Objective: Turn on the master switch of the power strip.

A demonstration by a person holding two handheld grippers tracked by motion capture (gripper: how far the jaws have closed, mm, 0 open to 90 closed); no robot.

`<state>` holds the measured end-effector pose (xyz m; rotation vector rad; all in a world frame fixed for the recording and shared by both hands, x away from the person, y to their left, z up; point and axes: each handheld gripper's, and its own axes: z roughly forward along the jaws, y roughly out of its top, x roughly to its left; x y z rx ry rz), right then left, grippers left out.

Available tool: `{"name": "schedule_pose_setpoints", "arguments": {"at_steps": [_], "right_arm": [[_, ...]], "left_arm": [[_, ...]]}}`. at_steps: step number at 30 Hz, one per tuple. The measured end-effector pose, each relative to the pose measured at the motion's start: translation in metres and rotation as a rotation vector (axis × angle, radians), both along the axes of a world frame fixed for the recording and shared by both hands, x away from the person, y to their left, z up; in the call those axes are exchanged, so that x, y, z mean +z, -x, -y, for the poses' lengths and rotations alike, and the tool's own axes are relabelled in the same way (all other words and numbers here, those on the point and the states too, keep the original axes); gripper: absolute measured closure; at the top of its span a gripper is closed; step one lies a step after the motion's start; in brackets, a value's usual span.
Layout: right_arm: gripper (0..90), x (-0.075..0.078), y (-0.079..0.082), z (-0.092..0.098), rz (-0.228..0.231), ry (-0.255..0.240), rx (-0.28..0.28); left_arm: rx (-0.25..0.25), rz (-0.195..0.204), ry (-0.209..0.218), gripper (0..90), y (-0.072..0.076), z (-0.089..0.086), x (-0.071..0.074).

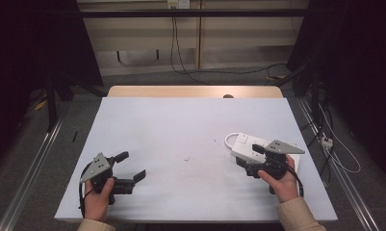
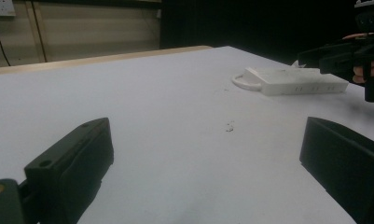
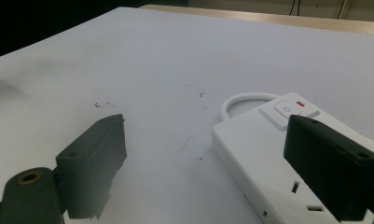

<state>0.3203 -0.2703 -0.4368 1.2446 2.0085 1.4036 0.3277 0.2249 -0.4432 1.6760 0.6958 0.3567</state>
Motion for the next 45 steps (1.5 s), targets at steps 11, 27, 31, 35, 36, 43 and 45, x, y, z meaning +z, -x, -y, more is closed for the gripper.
{"name": "schedule_pose_setpoints", "arguments": {"at_steps": [11, 27, 31, 35, 36, 43, 45], "right_arm": [[12.7, -0.002, 0.006, 0.0, -0.002, 0.005, 0.015], [12.6, -0.005, 0.017, 0.007, -0.005, 0.011, 0.021], [12.4, -0.005, 0.021, 0.009, -0.001, 0.014, 0.023], [12.2, -0.005, 0.026, 0.011, 0.002, 0.016, 0.024], [12.2, -0.005, 0.027, 0.011, 0.003, 0.02, 0.026], [12.1, -0.007, 0.032, 0.013, 0.002, 0.022, 0.031], [12.1, -0.008, 0.033, 0.014, 0.003, 0.017, 0.031]], "left_arm": [[0.0, 0.0, 0.0, 2.3, 0.0, 0.0, 0.0], [0.002, -0.004, 0.0, 2.3, 0.0, 0.0, -0.001], [0.002, -0.004, 0.0, 2.3, 0.0, 0.0, -0.001], [0.003, -0.003, 0.0, 2.3, 0.0, -0.001, -0.001], [0.003, -0.003, -0.001, 2.3, 0.0, -0.001, -0.001], [0.004, -0.003, -0.001, 2.3, 0.0, -0.001, -0.001], [0.003, -0.003, -0.002, 2.3, 0.0, -0.001, -0.001]]}}
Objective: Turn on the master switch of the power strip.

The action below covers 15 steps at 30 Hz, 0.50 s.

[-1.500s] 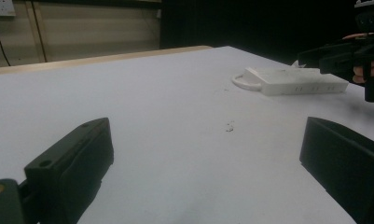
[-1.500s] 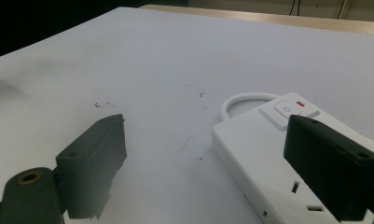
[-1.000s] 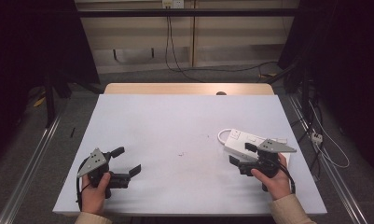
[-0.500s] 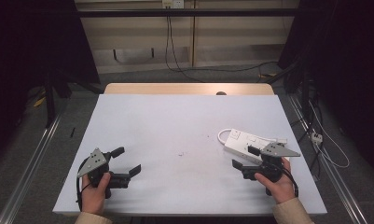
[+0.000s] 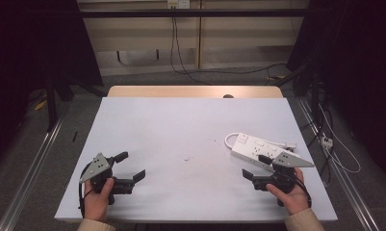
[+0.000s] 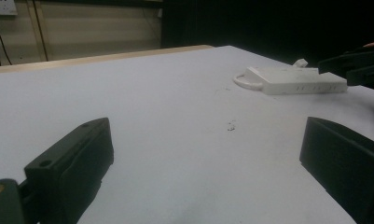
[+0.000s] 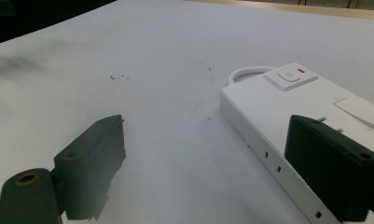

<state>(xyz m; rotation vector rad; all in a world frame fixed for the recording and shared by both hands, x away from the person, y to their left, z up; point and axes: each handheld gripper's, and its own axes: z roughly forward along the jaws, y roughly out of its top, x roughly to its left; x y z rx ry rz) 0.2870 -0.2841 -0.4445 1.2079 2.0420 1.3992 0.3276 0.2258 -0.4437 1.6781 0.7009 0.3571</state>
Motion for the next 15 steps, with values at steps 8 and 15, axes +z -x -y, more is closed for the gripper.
{"name": "schedule_pose_setpoints", "arguments": {"at_steps": [8, 15], "right_arm": [[12.1, -0.0019, 0.0038, 0.003, -0.005, 0.007, 0.002], [11.9, -0.0029, 0.0077, 0.0068, -0.007, 0.008, 0.003]], "left_arm": [[0.002, 0.0, 0.0, 2.3, 0.0001, -0.0002, 0.0001], [0.002, -0.002, 0.0, 2.3, 0.0003, -0.0001, -0.0001]]}}
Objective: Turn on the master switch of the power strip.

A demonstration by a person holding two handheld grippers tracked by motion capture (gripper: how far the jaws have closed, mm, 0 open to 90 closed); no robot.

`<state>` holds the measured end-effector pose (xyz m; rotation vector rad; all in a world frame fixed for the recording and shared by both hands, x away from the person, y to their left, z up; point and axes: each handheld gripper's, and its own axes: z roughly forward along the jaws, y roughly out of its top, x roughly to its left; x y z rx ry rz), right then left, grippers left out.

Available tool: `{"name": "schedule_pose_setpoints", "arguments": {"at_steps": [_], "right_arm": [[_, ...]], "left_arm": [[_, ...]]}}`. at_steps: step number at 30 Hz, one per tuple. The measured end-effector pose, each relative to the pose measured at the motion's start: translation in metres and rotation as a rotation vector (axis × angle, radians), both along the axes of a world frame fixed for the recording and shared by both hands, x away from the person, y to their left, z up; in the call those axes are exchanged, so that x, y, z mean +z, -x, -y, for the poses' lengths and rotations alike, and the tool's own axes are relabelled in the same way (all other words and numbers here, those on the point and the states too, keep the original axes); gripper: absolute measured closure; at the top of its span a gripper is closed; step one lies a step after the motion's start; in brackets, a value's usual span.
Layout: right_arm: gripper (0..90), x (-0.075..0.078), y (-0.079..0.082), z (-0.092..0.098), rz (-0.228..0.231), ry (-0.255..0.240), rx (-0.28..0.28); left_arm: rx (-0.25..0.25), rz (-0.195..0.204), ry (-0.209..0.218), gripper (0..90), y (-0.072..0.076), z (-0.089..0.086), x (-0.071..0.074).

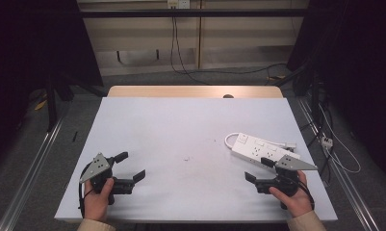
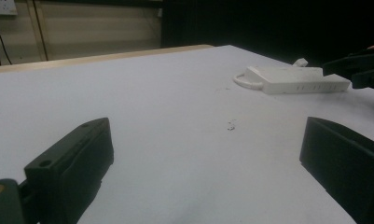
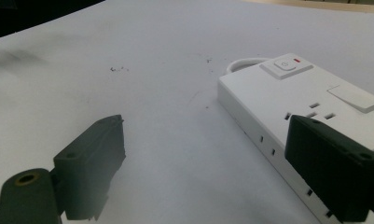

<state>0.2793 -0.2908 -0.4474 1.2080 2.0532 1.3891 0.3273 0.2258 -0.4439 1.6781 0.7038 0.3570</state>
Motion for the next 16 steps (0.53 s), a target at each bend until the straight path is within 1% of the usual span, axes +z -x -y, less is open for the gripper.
{"name": "schedule_pose_setpoints", "arguments": {"at_steps": [5, 13, 16], "right_arm": [[11.8, -0.0005, 0.0035, 0.0037, 0.003, 0.003, -0.001], [11.3, -0.0022, 0.0083, 0.0084, -0.003, 0.003, -0.009], [10.9, -0.0021, 0.0098, 0.0093, 0.004, 0.004, -0.006]], "left_arm": [[0.002, 0.0, -0.001, 2.3, -0.0001, -0.0003, -0.0001], [0.002, -0.002, -0.006, 2.3, -0.0007, -0.0001, -0.0006], [0.008, -0.007, -0.005, 2.3, -0.0015, 0.0, -0.0011]]}}
